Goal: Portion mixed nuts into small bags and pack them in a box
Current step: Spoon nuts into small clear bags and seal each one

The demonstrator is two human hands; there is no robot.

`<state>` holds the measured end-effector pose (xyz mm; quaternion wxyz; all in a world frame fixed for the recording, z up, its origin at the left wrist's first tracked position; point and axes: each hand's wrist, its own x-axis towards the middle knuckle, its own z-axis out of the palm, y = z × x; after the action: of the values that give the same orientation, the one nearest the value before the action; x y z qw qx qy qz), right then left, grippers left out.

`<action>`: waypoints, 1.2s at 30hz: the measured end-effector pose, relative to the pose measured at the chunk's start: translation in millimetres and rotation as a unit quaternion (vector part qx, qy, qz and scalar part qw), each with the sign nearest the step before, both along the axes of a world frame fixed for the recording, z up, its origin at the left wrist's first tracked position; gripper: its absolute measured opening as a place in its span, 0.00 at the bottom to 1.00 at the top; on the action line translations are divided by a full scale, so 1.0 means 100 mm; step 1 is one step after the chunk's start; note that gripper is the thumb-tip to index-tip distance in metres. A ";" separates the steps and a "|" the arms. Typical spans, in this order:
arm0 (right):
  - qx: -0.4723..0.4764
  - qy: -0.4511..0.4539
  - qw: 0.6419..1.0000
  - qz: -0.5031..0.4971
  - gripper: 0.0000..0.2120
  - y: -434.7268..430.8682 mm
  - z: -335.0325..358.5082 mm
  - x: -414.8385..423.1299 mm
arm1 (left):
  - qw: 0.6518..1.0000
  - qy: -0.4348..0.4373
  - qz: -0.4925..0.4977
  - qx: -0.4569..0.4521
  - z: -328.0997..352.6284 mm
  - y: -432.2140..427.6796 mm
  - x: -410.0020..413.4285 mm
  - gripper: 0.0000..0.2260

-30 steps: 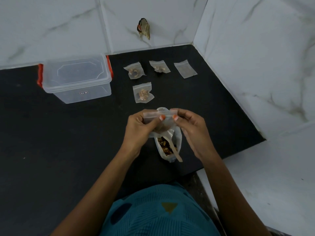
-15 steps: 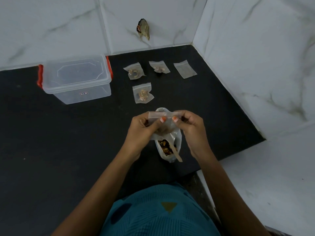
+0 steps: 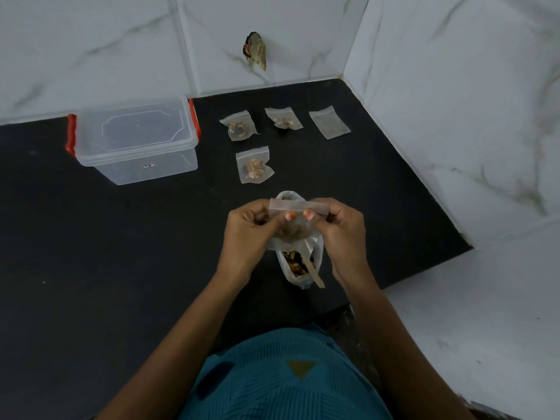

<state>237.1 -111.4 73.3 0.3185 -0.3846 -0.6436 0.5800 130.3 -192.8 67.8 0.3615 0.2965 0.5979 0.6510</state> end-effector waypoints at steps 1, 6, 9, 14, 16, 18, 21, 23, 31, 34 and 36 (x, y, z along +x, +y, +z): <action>-0.005 -0.002 1.000 -0.002 0.06 0.01 0.00 0.00 | 1.000 -0.002 -0.009 0.000 0.00 0.00 0.00 0.05; -0.063 -0.007 0.998 0.010 0.05 0.04 -0.03 0.06 | 1.000 0.016 -0.010 0.004 0.02 0.01 0.00 0.07; -0.129 0.028 0.991 0.035 0.05 0.05 -0.04 0.08 | 1.000 0.013 -0.014 0.009 0.03 0.02 -0.01 0.07; -0.106 0.006 0.993 0.047 0.12 0.05 -0.04 0.08 | 0.999 0.030 -0.034 0.004 0.02 0.00 -0.01 0.07; -0.082 0.006 0.996 0.038 0.11 0.03 -0.03 0.07 | 0.999 0.037 -0.027 -0.001 0.02 0.00 0.01 0.07; -0.068 0.005 0.997 0.023 0.07 0.03 -0.03 0.06 | 0.999 0.051 -0.003 -0.014 0.00 0.01 0.03 0.08; -0.060 -0.015 0.998 -0.003 0.05 0.06 -0.02 0.05 | 0.998 0.066 0.006 -0.020 0.00 0.03 0.07 0.10; -0.061 -0.018 0.998 -0.017 0.05 0.10 -0.01 0.06 | 0.999 0.045 0.006 -0.011 0.01 0.04 0.07 0.09; -0.122 0.023 0.992 0.022 0.06 0.26 -0.03 0.15 | 1.000 0.012 0.009 -0.010 0.02 0.18 0.04 0.08; -0.145 0.051 0.988 0.005 0.07 0.38 -0.02 0.20 | 0.999 -0.037 0.022 -0.011 -0.02 0.24 0.01 0.08; -0.126 0.027 0.992 0.003 0.07 0.45 -0.03 0.20 | 0.999 -0.046 0.017 -0.021 -0.04 0.30 0.02 0.07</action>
<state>256.8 -66.9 70.2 0.2835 -0.4038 -0.5576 0.6675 132.3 -162.5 63.8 0.3838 0.2484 0.5993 0.6571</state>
